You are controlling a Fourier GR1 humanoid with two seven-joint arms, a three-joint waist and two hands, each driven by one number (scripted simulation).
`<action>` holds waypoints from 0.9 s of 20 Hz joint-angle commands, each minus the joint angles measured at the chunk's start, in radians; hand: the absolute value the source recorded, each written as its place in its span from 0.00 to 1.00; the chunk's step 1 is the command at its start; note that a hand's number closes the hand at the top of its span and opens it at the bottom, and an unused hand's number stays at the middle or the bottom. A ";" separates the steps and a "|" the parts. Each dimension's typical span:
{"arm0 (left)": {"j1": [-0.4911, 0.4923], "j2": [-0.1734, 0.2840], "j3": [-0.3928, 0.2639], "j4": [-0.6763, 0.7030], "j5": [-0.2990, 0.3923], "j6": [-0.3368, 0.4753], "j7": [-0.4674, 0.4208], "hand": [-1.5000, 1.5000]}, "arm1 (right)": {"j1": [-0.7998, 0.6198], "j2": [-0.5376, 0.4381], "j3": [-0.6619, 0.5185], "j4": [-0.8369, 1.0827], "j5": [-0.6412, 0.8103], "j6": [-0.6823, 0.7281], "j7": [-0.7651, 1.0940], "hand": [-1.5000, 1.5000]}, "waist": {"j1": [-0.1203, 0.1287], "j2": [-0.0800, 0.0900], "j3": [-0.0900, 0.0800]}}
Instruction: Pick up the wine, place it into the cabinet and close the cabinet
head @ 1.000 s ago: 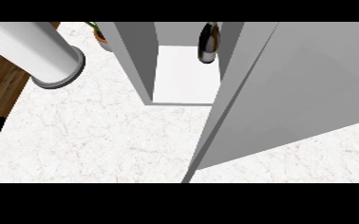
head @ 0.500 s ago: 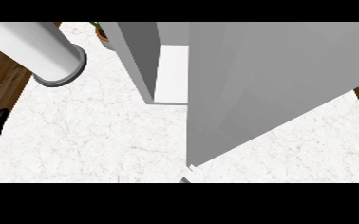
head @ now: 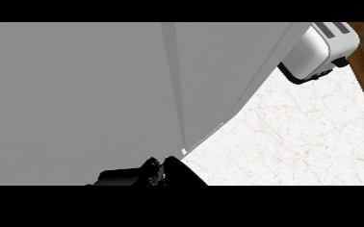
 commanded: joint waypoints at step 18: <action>-0.058 -0.109 -0.002 0.064 -0.098 -0.012 0.018 0.00 | -0.498 0.070 -0.389 0.936 -0.121 0.192 -0.392 1.00 | -0.028 -0.001 0.002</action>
